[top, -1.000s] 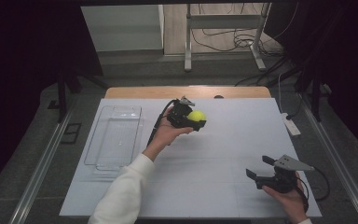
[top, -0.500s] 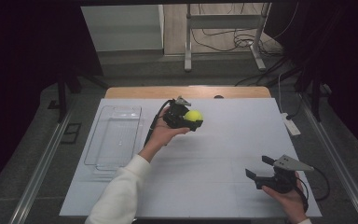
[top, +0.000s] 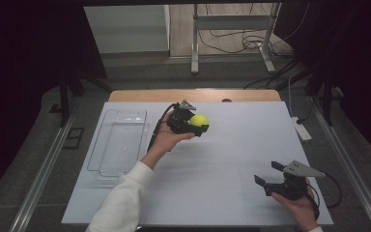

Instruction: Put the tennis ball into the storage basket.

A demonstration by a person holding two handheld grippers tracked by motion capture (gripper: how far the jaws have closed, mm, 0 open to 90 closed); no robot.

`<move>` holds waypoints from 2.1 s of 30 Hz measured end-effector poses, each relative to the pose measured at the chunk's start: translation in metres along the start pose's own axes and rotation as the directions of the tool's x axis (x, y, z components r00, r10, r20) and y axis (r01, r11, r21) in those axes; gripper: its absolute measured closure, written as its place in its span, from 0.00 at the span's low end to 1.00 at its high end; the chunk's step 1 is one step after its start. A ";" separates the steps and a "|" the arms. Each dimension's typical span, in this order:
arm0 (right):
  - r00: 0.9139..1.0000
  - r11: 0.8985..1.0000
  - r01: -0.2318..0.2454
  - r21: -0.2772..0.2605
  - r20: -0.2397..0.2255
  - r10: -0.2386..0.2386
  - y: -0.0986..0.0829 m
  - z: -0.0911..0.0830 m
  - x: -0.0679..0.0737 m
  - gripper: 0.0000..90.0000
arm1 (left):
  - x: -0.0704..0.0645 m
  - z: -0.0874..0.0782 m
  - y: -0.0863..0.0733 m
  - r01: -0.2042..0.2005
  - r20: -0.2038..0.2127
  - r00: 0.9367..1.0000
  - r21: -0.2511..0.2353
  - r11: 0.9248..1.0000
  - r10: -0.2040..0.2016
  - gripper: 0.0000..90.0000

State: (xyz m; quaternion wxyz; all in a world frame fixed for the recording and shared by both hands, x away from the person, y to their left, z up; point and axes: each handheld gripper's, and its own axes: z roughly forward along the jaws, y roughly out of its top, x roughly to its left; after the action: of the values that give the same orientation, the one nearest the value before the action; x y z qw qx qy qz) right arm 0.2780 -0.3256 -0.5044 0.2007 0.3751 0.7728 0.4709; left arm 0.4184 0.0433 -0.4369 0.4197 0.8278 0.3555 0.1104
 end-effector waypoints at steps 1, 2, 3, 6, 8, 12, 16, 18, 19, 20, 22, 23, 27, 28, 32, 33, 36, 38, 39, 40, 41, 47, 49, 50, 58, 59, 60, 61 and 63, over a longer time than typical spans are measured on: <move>1.000 1.000 0.000 0.000 0.000 0.000 0.000 0.000 0.000 0.13 | 0.000 -0.001 0.000 0.000 0.001 1.000 -0.002 1.000 0.000 0.30; 1.000 1.000 0.001 0.001 0.000 -0.001 0.000 0.000 0.000 0.13 | 0.000 -0.001 0.000 0.000 0.000 1.000 -0.004 1.000 0.000 0.30; 1.000 1.000 0.001 0.001 0.000 -0.001 0.000 0.000 0.000 0.13 | 0.000 -0.002 0.000 0.001 0.001 1.000 -0.004 1.000 -0.001 0.30; 1.000 1.000 0.000 0.001 0.002 0.000 0.000 0.000 0.000 0.13 | 0.000 -0.003 0.000 -0.003 0.000 1.000 -0.004 1.000 0.003 0.30; 1.000 1.000 0.000 0.002 0.001 0.000 0.000 0.000 0.000 0.13 | 0.000 -0.005 -0.001 0.000 0.001 1.000 -0.007 1.000 0.000 0.30; 1.000 1.000 -0.001 0.003 0.001 0.001 0.000 0.000 0.000 0.13 | 0.001 -0.007 -0.001 0.003 0.005 1.000 -0.016 1.000 -0.003 0.30; 1.000 1.000 -0.002 0.004 0.003 0.002 0.000 0.000 0.000 0.13 | 0.001 -0.011 -0.001 0.005 0.009 1.000 -0.025 1.000 -0.004 0.30; 1.000 1.000 -0.002 0.005 0.003 0.002 0.000 0.000 0.000 0.13 | 0.000 -0.013 -0.001 0.007 0.011 1.000 -0.029 1.000 -0.006 0.30; 1.000 1.000 -0.002 0.005 0.003 0.002 0.000 0.000 0.000 0.13 | 0.000 -0.013 -0.001 0.004 0.010 1.000 -0.030 1.000 -0.004 0.30; 1.000 1.000 -0.002 0.005 0.004 0.002 0.000 0.000 0.000 0.13 | 0.000 -0.014 -0.002 0.003 0.009 1.000 -0.030 1.000 -0.003 0.30; 1.000 1.000 -0.003 0.005 0.004 0.003 0.000 0.000 0.000 0.13 | 0.000 -0.015 -0.002 0.003 0.009 1.000 -0.033 0.999 -0.003 0.30; 1.000 1.000 -0.003 0.005 0.004 0.003 0.000 0.000 0.000 0.13 | 0.000 -0.015 -0.002 0.003 0.009 1.000 -0.033 0.999 -0.003 0.30; 1.000 1.000 -0.001 0.005 0.004 0.001 0.000 0.000 0.000 0.13 | 0.000 -0.017 -0.003 0.008 0.011 1.000 -0.042 0.999 -0.007 0.30; 1.000 1.000 -0.001 0.005 0.004 0.001 0.000 0.000 0.000 0.13 | 0.001 -0.018 -0.004 0.008 0.012 1.000 -0.043 0.999 -0.007 0.30; 1.000 1.000 -0.001 0.005 0.003 0.001 0.000 0.000 0.000 0.13 | 0.000 -0.020 -0.005 0.008 0.015 1.000 -0.048 0.999 -0.008 0.30; 1.000 1.000 -0.001 0.005 0.003 0.001 0.000 0.000 0.000 0.13 | 0.000 -0.020 -0.005 0.008 0.015 1.000 -0.048 0.999 -0.008 0.30; 1.000 1.000 -0.001 0.005 0.004 0.001 -0.001 0.000 0.000 0.13 | 0.000 -0.022 -0.006 0.008 0.015 1.000 -0.053 0.999 -0.007 0.30; 1.000 1.000 -0.001 0.005 0.004 0.001 -0.001 0.000 0.000 0.13 | 0.000 -0.022 -0.006 0.009 0.014 1.000 -0.055 0.998 -0.008 0.30; 1.000 1.000 -0.001 0.005 0.005 0.001 -0.001 0.000 0.000 0.13 | 0.001 -0.023 -0.006 0.010 0.015 1.000 -0.057 0.998 -0.009 0.30; 1.000 1.000 -0.001 0.006 0.005 0.001 -0.001 0.000 0.000 0.13 | 0.001 -0.024 -0.006 0.010 0.013 1.000 -0.059 0.998 -0.009 0.30; 1.000 1.000 -0.001 0.006 0.005 0.001 -0.001 0.000 0.000 0.13 | 0.001 -0.024 -0.006 0.010 0.013 1.000 -0.059 0.998 -0.009 0.30; 1.000 1.000 0.000 0.006 0.006 0.000 -0.001 0.000 0.000 0.13 | 0.002 -0.027 -0.007 0.013 0.011 1.000 -0.064 0.998 -0.012 0.30; 1.000 1.000 -0.001 0.006 0.006 0.001 -0.001 0.000 0.000 0.13 | 0.002 -0.028 -0.007 0.013 0.010 1.000 -0.065 0.998 -0.012 0.30; 1.000 1.000 -0.002 0.006 0.006 0.002 -0.001 0.000 0.000 0.13 | 0.002 -0.028 -0.007 0.015 0.008 1.000 -0.067 0.998 -0.015 0.30; 1.000 1.000 -0.002 0.007 0.007 0.002 -0.001 0.001 -0.001 0.13 | 0.002 -0.033 -0.007 0.016 0.005 1.000 -0.074 0.997 -0.015 0.30; 1.000 1.000 -0.002 0.007 0.007 0.002 -0.001 0.001 -0.001 0.13 | 0.003 -0.033 -0.007 0.013 0.003 1.000 -0.074 0.997 -0.013 0.30; 1.000 1.000 -0.002 0.007 0.007 0.002 -0.001 0.001 -0.001 0.13 | 0.003 -0.034 -0.007 0.014 0.003 1.000 -0.076 0.997 -0.014 0.30; 1.000 1.000 -0.002 0.006 0.008 0.002 -0.001 0.001 -0.001 0.13 | 0.003 -0.034 -0.007 0.015 0.005 1.000 -0.076 0.997 -0.015 0.30; 1.000 1.000 -0.002 0.007 0.008 0.002 -0.001 0.001 -0.001 0.13 | 0.004 -0.035 -0.008 0.017 0.004 1.000 -0.078 0.997 -0.017 0.30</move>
State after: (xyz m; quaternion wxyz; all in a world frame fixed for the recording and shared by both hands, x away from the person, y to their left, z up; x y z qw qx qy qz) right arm 0.2785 -0.3259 -0.5053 0.2021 0.3782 0.7733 0.4670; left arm 0.4005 0.0705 -0.4215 0.4531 0.8081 0.3572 0.1191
